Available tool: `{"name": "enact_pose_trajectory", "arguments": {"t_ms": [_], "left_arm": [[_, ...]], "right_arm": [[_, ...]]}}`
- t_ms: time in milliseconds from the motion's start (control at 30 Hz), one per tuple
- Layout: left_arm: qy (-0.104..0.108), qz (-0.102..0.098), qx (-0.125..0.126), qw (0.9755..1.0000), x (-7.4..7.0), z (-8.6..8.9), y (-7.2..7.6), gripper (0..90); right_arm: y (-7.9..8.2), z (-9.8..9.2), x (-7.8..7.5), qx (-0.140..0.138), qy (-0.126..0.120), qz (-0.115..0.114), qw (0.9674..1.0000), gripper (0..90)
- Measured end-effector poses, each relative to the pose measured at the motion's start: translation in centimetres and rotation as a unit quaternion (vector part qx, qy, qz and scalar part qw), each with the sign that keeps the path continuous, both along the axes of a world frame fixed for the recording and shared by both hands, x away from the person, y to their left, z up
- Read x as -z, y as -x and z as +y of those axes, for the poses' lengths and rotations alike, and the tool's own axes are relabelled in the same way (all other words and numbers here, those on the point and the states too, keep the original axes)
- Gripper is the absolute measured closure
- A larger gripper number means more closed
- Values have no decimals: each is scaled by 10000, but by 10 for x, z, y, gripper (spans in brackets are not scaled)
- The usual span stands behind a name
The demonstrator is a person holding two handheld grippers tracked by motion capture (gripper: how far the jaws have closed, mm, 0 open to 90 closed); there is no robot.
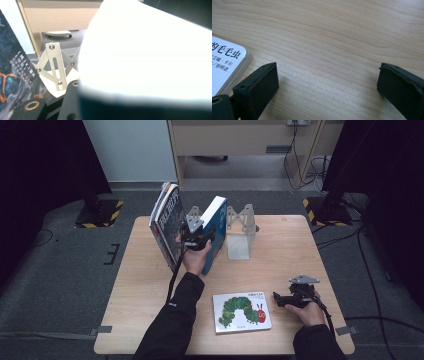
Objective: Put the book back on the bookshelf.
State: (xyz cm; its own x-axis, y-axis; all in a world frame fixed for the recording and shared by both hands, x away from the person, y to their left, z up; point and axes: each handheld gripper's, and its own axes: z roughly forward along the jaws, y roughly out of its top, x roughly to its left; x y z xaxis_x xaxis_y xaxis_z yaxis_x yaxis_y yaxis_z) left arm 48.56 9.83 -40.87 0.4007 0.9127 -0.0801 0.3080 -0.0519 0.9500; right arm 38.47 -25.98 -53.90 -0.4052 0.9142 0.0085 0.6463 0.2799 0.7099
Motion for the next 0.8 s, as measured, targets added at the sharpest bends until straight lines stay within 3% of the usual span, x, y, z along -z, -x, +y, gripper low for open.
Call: {"name": "enact_pose_trajectory", "arguments": {"t_ms": [367,600,667,733,800], "left_arm": [[132,-120,73,9998,6,1,7,566],[73,-92,102,9999,23,15,24,519],[46,-87,144,9998,26,16,30,533],[158,-58,144,9998,27,17,33,569],[110,-107,46,9999,28,15,34,585]], "right_arm": [[0,0,0,6,-5,-2,10000,40],[0,0,0,4,-2,-8,10000,40],[0,0,0,5,2,-13,10000,40],[1,0,0,9,5,-5,10000,40],[1,0,0,15,3,2,10000,40]]}}
